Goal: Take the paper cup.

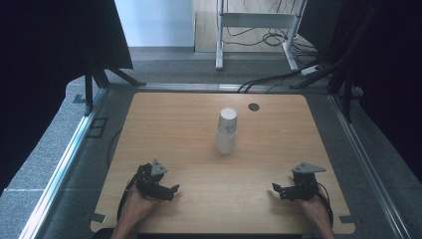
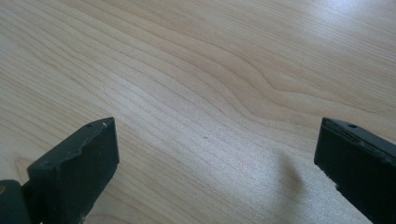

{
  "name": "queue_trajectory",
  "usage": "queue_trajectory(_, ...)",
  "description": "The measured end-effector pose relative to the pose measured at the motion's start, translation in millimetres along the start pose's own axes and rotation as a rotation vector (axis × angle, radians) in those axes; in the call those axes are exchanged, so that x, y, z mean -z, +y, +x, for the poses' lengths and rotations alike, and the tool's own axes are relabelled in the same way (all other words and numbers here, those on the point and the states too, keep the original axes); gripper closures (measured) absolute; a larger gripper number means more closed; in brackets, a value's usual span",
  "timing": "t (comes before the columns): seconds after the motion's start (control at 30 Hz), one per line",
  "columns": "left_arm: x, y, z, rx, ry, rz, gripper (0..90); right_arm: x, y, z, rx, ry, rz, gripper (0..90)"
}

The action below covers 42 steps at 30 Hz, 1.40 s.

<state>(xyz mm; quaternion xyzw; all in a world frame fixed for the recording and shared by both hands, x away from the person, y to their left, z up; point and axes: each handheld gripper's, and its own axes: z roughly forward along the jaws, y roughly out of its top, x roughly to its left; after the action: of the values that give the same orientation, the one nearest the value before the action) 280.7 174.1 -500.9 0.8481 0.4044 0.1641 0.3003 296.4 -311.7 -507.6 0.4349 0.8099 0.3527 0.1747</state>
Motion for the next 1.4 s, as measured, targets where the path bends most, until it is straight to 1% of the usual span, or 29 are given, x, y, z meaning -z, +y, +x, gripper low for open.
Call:
queue_trajectory(0.13,-1.7,-1.6,-2.3,-0.009,0.006,0.009,0.0,0.7,1.0,0.6,0.01,0.003,-0.006,0.0)
queue_trajectory(0.2,-2.0,-1.8,-3.0,-0.009,0.007,0.005,0.0,0.4,1.9,2.0,0.019,0.009,-0.005,0.0)
queue_trajectory(0.47,-2.8,-2.2,-5.1,-0.03,0.012,0.003,0.6,1.0,3.3,3.4,0.025,0.019,-0.01,0.2)
queue_trajectory(0.53,-2.7,-1.9,-5.7,-0.026,0.01,-0.008,1.1,1.3,3.6,3.9,0.024,0.022,-0.012,0.2)
queue_trajectory(0.67,-1.2,-1.6,-4.1,-0.026,0.005,-0.015,1.6,1.9,5.0,5.0,0.028,0.029,-0.017,0.3)
queue_trajectory(0.8,-0.3,-0.7,-2.7,-0.007,-0.01,-0.03,1.8,2.5,6.7,6.2,0.029,0.039,-0.024,0.3)
queue_trajectory(0.97,-0.7,3.1,-2.0,-0.017,-0.022,-0.036,2.4,3.5,11.3,8.8,0.04,0.06,-0.034,0.3)
queue_trajectory(1.07,-0.7,4.9,-2.5,-0.02,-0.023,-0.039,2.4,3.8,13.4,9.6,0.043,0.064,-0.04,0.3)
queue_trajectory(1.1,-0.4,5.9,-2.3,-0.025,-0.023,-0.04,2.5,4.1,15.7,10.1,0.044,0.077,-0.041,0.3)
queue_trajectory(1.13,-0.2,7.0,-2.0,-0.028,-0.025,-0.041,2.5,4.1,15.7,10.1,0.044,0.077,-0.041,0.3)
queue_trajectory(1.27,1.1,11.8,-0.6,-0.021,-0.046,-0.06,3.0,4.1,20.2,11.0,0.05,0.092,-0.048,0.3)
queue_trajectory(1.33,1.9,14.5,-0.5,-0.024,-0.046,-0.066,3.1,4.2,22.6,12.2,0.052,0.094,-0.05,0.3)
queue_trajectory(1.4,2.0,17.2,-0.7,-0.026,-0.057,-0.07,3.3,4.5,25.0,13.5,0.053,0.101,-0.053,0.3)
